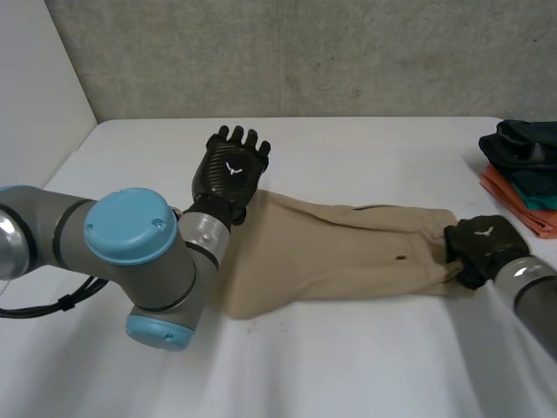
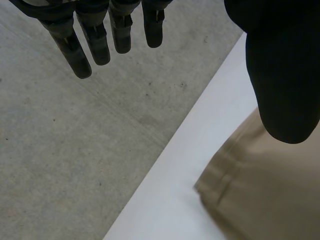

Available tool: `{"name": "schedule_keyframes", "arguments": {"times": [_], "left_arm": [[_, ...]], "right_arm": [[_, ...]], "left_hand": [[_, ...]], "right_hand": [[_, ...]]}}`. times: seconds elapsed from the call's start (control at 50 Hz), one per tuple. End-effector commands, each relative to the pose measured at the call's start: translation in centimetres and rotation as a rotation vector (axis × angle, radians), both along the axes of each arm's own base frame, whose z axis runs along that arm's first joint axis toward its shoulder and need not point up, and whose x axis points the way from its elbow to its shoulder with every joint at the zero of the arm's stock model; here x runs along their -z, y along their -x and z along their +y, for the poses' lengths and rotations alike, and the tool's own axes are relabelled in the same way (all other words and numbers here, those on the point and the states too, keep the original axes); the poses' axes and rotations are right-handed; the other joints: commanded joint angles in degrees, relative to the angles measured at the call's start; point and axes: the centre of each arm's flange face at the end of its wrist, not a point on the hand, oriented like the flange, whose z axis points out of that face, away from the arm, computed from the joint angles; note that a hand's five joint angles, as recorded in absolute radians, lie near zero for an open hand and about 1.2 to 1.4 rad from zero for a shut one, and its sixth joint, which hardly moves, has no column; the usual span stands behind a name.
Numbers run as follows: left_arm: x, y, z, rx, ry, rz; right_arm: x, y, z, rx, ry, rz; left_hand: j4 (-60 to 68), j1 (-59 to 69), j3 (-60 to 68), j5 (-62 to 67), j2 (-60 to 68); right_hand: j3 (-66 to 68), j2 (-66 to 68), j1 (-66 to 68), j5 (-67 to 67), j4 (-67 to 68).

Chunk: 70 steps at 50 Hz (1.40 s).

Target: Fold the laundry.

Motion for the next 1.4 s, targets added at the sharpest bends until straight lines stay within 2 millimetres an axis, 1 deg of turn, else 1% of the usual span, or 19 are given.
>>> {"name": "schedule_keyframes", "arguments": {"times": [0.02, 0.12, 0.2, 0.22, 0.28, 0.3, 0.38, 0.52, 0.56, 0.58, 0.6, 0.64, 0.68, 0.78, 0.88, 0.96, 1.04, 1.22, 1.4], "left_arm": [[-2.2, -1.0, 1.0, -0.005, 0.024, 0.023], [-3.5, -1.8, 1.4, -0.009, 0.025, 0.066], [-4.2, -2.6, 1.4, -0.021, 0.010, 0.112], [-4.3, -2.9, 1.3, -0.026, 0.008, 0.120], [-4.9, -3.9, 0.9, -0.051, 0.006, 0.148], [-5.1, -4.1, 0.8, -0.059, 0.008, 0.154], [-5.7, -5.7, 0.1, -0.104, 0.015, 0.167], [-6.1, -7.8, -0.2, -0.157, 0.020, 0.170], [-5.9, -8.1, -0.3, -0.165, 0.014, 0.166], [-5.8, -8.2, -0.3, -0.167, 0.013, 0.163], [-5.8, -8.2, -0.3, -0.167, 0.013, 0.165], [-6.0, -8.1, -0.4, -0.166, 0.019, 0.166], [-6.4, -8.0, -0.7, -0.165, 0.033, 0.175], [-8.1, -7.0, -1.3, -0.143, 0.077, 0.211], [-7.9, -4.3, -1.2, -0.066, 0.030, 0.282], [-6.0, -0.6, 0.7, 0.045, -0.100, 0.267], [-3.0, 1.7, 2.1, 0.094, -0.266, 0.187], [1.9, 1.6, 2.8, 0.005, -0.464, 0.046], [4.7, 0.6, 2.9, -0.057, -0.509, -0.134]], "right_arm": [[-3.3, 2.7, -0.3, -0.028, 0.069, 0.244], [-4.8, 1.9, -1.2, -0.096, 0.186, 0.374], [-6.6, -4.0, 0.7, -0.287, 0.337, 0.372], [-7.4, -6.6, 1.9, -0.374, 0.405, 0.352], [-7.4, -10.1, 3.6, -0.499, 0.481, 0.311], [-6.7, -12.3, 4.7, -0.588, 0.515, 0.286], [-4.4, -17.1, 7.6, -0.783, 0.574, 0.248], [0.7, -22.1, 12.2, -1.028, 0.544, 0.236], [0.7, -22.3, 12.3, -1.038, 0.544, 0.222], [0.6, -22.4, 12.3, -1.038, 0.549, 0.216], [0.3, -22.6, 12.4, -1.028, 0.549, 0.202], [0.1, -22.5, 12.1, -1.004, 0.525, 0.172], [-2.0, -22.0, 11.3, -0.927, 0.448, 0.020], [-7.9, -19.6, 9.4, -0.710, 0.309, -0.331], [-9.9, -15.4, 5.7, -0.406, 0.190, -0.519], [-9.3, -12.6, 3.8, -0.228, 0.100, -0.484], [-8.8, -12.6, 3.3, -0.206, 0.043, -0.450], [-3.6, -14.6, 1.6, -0.295, -0.189, -0.356], [0.5, -14.6, 0.9, -0.303, -0.159, -0.123]], "left_hand": [[-1.74, -0.91, -2.24, -2.64, -1.79], [-1.74, -0.91, -2.24, -2.64, -1.79], [-1.74, -0.91, -2.24, -2.64, -1.79], [-1.74, -0.91, -2.24, -2.64, -1.79], [-1.74, -0.91, -2.24, -2.64, -1.79], [-1.74, -0.91, -2.24, -2.64, -1.79], [-1.74, -0.91, -2.24, -2.64, -1.79], [-1.74, -0.91, -2.24, -2.64, -1.79], [-1.74, -0.91, -2.24, -2.64, -1.79], [-1.74, -0.91, -2.24, -2.64, -1.79], [-1.74, -0.91, -2.24, -2.64, -1.79], [-1.74, -0.91, -2.24, -2.64, -1.79], [-1.74, -0.91, -2.24, -2.64, -1.79], [-1.74, -0.91, -2.24, -2.64, -1.79], [-1.53, -0.70, -2.03, -2.43, -1.58], [-1.53, -0.70, -2.02, -2.42, -1.58], [-1.53, -0.70, -2.02, -2.42, -1.58], [-1.19, -0.36, -1.69, -2.09, -1.24], [-1.19, -0.36, -1.69, -2.09, -1.24]], "right_hand": [[12.23, 12.66, 31.54, 15.15, 11.88], [12.23, 12.66, 31.54, 15.15, 11.88], [12.23, 12.66, 31.54, 15.15, 11.88], [12.23, 12.66, 31.54, 15.15, 11.88], [12.23, 12.66, 31.54, 15.15, 11.88], [12.23, 12.66, 31.54, 15.15, 11.88], [12.23, 12.66, 31.54, 15.15, 11.88], [12.23, 12.66, 31.54, 15.15, 11.88], [12.23, 12.66, 31.54, 15.15, 11.88], [3.96, 4.39, 23.27, 6.89, 3.62], [-15.77, -15.34, 3.53, -12.85, -16.12], [-30.72, -30.29, -11.41, -27.79, -31.06], [-49.54, -49.11, -30.24, -46.62, -49.89], [-57.77, -57.34, -38.46, -54.85, -58.12], [-57.77, -57.34, -38.46, -54.85, -58.12], [-57.77, -57.34, -38.46, -54.85, -58.12], [-57.77, -57.34, -38.46, -54.85, -58.12], [-57.77, -57.34, -38.46, -54.85, -58.12], [-57.77, -57.34, -38.46, -54.85, -58.12]]}}
